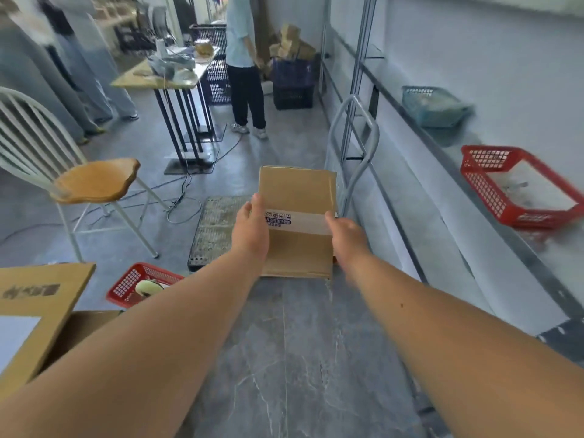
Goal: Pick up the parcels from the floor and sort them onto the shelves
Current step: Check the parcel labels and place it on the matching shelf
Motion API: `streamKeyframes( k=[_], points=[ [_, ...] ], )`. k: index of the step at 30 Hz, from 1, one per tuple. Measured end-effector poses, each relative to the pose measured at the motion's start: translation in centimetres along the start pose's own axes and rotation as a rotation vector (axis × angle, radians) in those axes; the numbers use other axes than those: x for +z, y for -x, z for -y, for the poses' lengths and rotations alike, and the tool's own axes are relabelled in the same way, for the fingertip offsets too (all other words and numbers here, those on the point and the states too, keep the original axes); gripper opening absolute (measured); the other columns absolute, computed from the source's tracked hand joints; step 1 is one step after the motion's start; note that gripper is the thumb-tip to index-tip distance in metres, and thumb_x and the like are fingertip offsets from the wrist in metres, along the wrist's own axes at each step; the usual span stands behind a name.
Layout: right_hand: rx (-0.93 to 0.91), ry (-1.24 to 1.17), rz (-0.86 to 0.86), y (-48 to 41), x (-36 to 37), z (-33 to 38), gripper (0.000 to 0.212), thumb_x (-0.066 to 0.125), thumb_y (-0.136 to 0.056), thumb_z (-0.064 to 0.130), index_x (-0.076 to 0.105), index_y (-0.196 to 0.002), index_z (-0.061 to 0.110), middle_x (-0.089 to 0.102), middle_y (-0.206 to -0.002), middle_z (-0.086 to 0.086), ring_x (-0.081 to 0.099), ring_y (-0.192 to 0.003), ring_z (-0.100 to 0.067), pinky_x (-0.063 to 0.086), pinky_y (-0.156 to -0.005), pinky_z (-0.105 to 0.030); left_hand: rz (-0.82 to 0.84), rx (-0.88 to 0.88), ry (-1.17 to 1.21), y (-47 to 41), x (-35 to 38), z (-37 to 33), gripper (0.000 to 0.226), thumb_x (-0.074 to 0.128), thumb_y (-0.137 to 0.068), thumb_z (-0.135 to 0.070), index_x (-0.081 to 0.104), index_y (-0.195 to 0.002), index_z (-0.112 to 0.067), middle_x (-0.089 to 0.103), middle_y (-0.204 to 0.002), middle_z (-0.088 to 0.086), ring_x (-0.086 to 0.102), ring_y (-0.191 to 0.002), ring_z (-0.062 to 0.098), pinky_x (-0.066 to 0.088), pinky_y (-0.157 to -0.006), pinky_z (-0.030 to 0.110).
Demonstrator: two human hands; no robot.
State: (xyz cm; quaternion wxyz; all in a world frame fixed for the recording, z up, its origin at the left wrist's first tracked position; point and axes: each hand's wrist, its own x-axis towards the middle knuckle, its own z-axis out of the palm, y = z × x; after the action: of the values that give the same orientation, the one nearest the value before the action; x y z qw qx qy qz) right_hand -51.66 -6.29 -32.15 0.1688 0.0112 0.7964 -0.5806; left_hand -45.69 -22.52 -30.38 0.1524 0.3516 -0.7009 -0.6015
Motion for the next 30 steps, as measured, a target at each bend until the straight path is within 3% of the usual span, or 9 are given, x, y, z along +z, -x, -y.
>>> streamKeyframes(
  k=[5,9,12,16,19,23,26,28,30],
  points=[
    [-0.071,-0.060,0.000,1.9,-1.5,6.6,0.053,0.047,-0.106,0.054,0.067,-0.126,0.008,0.065,-0.129,-0.022,0.062,-0.119,-0.035,0.050,-0.106,-0.049,0.014,0.039,-0.004,1.4,-1.9,-6.5,0.076,0.025,-0.104,-0.065,0.054,-0.149,-0.011,0.060,-0.147,0.017,0.054,-0.136,0.038,0.040,-0.117,0.058],
    [-0.140,-0.095,-0.001,3.3,-2.8,11.7,0.063,0.045,-0.109,0.050,0.061,-0.121,-0.009,0.063,-0.129,-0.032,0.062,-0.117,-0.042,0.050,-0.101,-0.052,0.039,0.068,0.036,2.5,-3.7,-12.0,0.078,0.025,-0.101,-0.071,0.060,-0.144,-0.016,0.065,-0.140,0.012,0.058,-0.130,0.034,0.043,-0.114,0.054],
    [-0.181,-0.121,-0.012,4.6,-3.8,16.0,0.067,0.044,-0.109,0.048,0.056,-0.116,-0.017,0.064,-0.111,-0.037,0.066,-0.105,-0.049,0.051,-0.103,-0.063,0.034,0.092,0.055,3.4,-5.0,-16.5,0.076,0.028,-0.101,-0.072,0.068,-0.134,-0.016,0.069,-0.127,0.009,0.062,-0.118,0.031,0.047,-0.099,0.046],
    [-0.235,-0.141,0.007,7.0,-5.8,22.5,0.068,0.042,-0.108,0.050,0.055,-0.118,-0.015,0.058,-0.095,-0.020,0.057,-0.086,-0.034,0.055,-0.095,-0.065,0.011,0.162,0.043,4.5,-6.9,-22.2,0.072,0.027,-0.104,-0.065,0.068,-0.132,-0.012,0.070,-0.123,0.013,0.063,-0.110,0.029,0.044,-0.086,0.040],
    [-0.295,-0.157,0.001,9.1,-7.4,27.9,0.058,0.042,-0.106,0.052,0.067,-0.112,0.000,0.071,-0.114,-0.031,0.070,-0.099,-0.044,0.055,-0.103,-0.066,-0.003,0.195,0.069,5.5,-8.7,-26.5,0.068,0.031,-0.103,-0.061,0.069,-0.119,-0.007,0.070,-0.119,0.015,0.060,-0.095,0.025,0.043,-0.078,0.037],
    [-0.362,-0.288,0.049,10.3,-9.3,34.5,0.036,0.044,-0.110,0.053,0.072,-0.093,0.040,0.078,-0.101,0.009,0.074,-0.105,-0.025,0.059,-0.102,-0.053,0.016,0.266,0.177,7.4,-11.1,-33.5,0.072,0.036,-0.092,-0.070,0.072,-0.112,-0.011,0.074,-0.123,0.014,0.066,-0.113,0.033,0.049,-0.101,0.047],
    [-0.416,-0.325,0.087,11.6,-10.7,39.0,0.035,0.043,-0.110,0.055,0.071,-0.118,0.035,0.076,-0.119,0.006,0.071,-0.116,-0.024,0.056,-0.105,-0.051,-0.001,0.363,0.192,8.4,-12.6,-38.6,0.076,0.035,-0.097,-0.069,0.073,-0.117,-0.007,0.074,-0.113,0.014,0.065,-0.099,0.030,0.051,-0.093,0.042],
    [-0.445,-0.334,0.091,12.7,-11.6,41.4,0.042,0.041,-0.111,0.054,0.067,-0.132,0.029,0.073,-0.128,-0.001,0.069,-0.121,-0.027,0.054,-0.109,-0.054,0.027,0.422,0.183,9.2,-13.3,-41.0,0.079,0.035,-0.102,-0.070,0.067,-0.135,-0.006,0.068,-0.135,0.020,0.058,-0.104,0.022,0.046,-0.094,0.037],
    [-0.479,-0.319,0.104,13.7,-12.5,43.2,0.042,0.038,-0.111,0.057,0.070,-0.126,0.035,0.079,-0.119,0.001,0.076,-0.109,-0.020,0.061,-0.097,-0.046,0.044,0.449,0.178,10.1,-14.0,-42.9,0.084,0.031,-0.102,-0.074,0.065,-0.138,-0.006,0.065,-0.143,0.020,0.055,-0.107,0.021,0.042,-0.096,0.036]
  ],
)
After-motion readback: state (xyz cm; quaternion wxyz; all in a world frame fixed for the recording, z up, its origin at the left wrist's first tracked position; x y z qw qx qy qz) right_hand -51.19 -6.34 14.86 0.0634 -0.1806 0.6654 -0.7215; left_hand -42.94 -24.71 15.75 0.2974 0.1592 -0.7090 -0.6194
